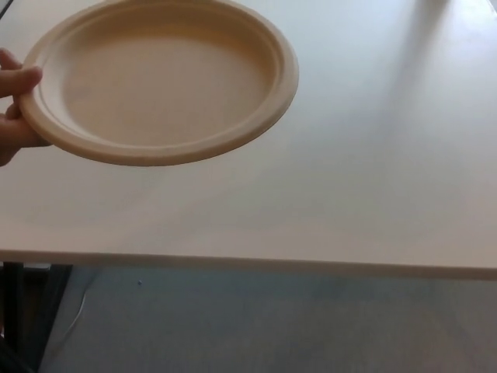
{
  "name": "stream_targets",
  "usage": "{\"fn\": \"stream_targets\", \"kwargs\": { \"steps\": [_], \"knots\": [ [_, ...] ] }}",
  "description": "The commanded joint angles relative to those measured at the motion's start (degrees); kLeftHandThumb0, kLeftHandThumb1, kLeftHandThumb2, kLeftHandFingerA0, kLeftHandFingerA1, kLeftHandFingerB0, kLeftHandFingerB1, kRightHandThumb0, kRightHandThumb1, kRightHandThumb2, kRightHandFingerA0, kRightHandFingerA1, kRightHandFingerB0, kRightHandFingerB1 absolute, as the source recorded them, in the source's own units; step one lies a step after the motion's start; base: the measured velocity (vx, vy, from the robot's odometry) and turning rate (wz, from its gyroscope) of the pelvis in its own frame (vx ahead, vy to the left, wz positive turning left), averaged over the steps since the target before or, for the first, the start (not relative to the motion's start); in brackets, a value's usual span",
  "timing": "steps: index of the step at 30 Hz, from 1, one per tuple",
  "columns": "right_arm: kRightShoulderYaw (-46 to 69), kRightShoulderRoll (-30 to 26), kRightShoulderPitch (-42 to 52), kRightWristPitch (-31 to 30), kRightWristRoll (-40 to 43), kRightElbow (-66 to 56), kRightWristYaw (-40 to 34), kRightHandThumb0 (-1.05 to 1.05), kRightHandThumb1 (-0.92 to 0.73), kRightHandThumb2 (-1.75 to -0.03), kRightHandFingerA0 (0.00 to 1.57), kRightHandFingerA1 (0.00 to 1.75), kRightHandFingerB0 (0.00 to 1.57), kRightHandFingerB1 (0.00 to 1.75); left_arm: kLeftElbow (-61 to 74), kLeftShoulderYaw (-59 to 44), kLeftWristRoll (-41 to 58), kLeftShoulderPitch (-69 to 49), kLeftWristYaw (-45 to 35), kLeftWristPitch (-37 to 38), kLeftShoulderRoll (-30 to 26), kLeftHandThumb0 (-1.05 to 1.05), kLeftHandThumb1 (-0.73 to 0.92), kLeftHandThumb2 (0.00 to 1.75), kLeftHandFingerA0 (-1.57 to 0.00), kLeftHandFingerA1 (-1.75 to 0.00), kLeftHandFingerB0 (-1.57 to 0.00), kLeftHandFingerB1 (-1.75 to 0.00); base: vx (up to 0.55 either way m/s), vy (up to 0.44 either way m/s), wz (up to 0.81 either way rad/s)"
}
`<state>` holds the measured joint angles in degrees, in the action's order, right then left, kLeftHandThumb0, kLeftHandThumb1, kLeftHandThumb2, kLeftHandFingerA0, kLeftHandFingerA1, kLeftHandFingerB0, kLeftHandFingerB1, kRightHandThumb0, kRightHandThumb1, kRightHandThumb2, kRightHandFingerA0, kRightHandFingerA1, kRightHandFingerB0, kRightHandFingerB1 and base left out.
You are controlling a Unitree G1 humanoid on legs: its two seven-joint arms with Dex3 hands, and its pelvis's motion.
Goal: A person passes a plate to the robot and the robot grabs it with its left hand and places it at the centre of the table infront of it
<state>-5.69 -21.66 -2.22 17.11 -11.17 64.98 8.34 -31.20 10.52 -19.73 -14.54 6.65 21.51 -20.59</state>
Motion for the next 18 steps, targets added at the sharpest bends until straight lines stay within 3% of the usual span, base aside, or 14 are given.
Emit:
{"fn": "stream_targets", "kwargs": {
  "steps": [1,4,5,6,7,8,9,13,14,17,18],
  "knots": [
    [-0.4,-1.2,-1.4,0.8,-0.8,1.6,0.8,-0.86,-0.83,-0.65,0.25,0.56,0.23,0.45,47.4,-7.5,-18.8,-23.6,12.5,23.2,-1.7,-0.77,0.52,0.83,-0.18,-0.46,-0.09,-0.39,0.0,0.0,0.0],
    [-0.4,-1.2,-1.4,1.0,-0.7,1.5,0.7,-0.85,-0.83,-0.65,0.25,0.57,0.22,0.46,54.9,-10.9,-17.2,-25.9,11.1,28.5,1.0,-0.77,0.54,0.84,-0.18,-0.45,-0.09,-0.38,0.0,0.0,0.0],
    [-0.5,-1.2,-1.6,1.1,-0.8,1.7,0.7,-0.9,-0.79,-0.67,0.23,0.57,0.19,0.46,57.8,-12.1,-15.9,-26.1,10.2,30.5,2.1,-0.73,0.62,0.6,-0.23,-0.35,-0.13,-0.27,0.0,0.0,0.0],
    [-0.5,-1.2,-1.6,1.2,-0.9,1.8,0.6,-0.9,-0.79,-0.67,0.23,0.57,0.19,0.46,59.4,-12.7,-15.3,-26.3,9.7,31.4,2.6,-0.73,0.62,0.6,-0.23,-0.35,-0.13,-0.27,0.0,0.0,0.0],
    [-0.6,-1.3,-1.6,1.2,-0.9,1.9,0.6,-0.89,-0.8,-0.66,0.23,0.57,0.19,0.45,61.8,-13.7,-14.1,-25.9,9.1,33.3,3.5,-0.74,0.5,0.82,-0.18,-0.45,-0.08,-0.38,0.0,0.0,0.0],
    [-0.5,-1.4,-1.5,1.2,-0.8,1.8,0.6,-0.89,-0.8,-0.66,0.23,0.57,0.19,0.45,62.7,-14.1,-13.4,-25.4,8.9,34.4,4.0,-0.74,0.5,0.82,-0.18,-0.45,-0.08,-0.38,0.0,0.0,0.0],
    [-0.4,-1.3,-1.6,1.1,-0.6,1.7,0.8,-0.88,-0.81,-0.65,0.23,0.57,0.2,0.45,64.2,-14.3,-12.3,-23.4,9.9,37.1,6.9,-0.69,0.55,0.57,-0.31,-0.39,-0.25,-0.32,0.0,0.0,0.0],
    [-1.0,-1.6,-2.1,1.3,-1.2,1.7,0.5,-0.89,-0.81,-0.66,0.24,0.58,0.19,0.46,68.5,-15.9,-10.9,-19.0,11.6,39.9,12.6,-0.65,0.54,0.6,-0.38,-0.41,-0.3,-0.35,0.0,0.0,0.0],
    [-1.1,-1.6,-2.2,1.1,-1.3,1.6,0.5,-0.87,-0.84,-0.65,0.24,0.56,0.22,0.45,71.1,-15.0,-9.5,-16.6,11.4,38.2,13.5,-0.66,0.5,0.81,-0.28,-0.47,-0.23,-0.43,0.0,0.0,0.0],
    [-1.3,-1.6,-2.2,0.8,-1.4,1.7,0.3,-0.86,-0.84,-0.65,0.25,0.54,0.22,0.44,73.4,-14.5,-9.1,-14.1,11.3,36.8,15.4,-0.68,0.51,0.83,-0.32,-0.49,-0.25,-0.44,0.0,0.0,0.0],
    [-1.1,-1.6,-2.2,0.9,-1.2,1.7,0.6,-0.88,-0.8,-0.66,0.23,0.55,0.19,0.44,74.0,-14.3,-9.0,-12.8,11.3,36.2,15.9,-0.66,0.62,0.59,-0.39,-0.42,-0.35,-0.36,0.0,0.0,0.0]
  ]
}}
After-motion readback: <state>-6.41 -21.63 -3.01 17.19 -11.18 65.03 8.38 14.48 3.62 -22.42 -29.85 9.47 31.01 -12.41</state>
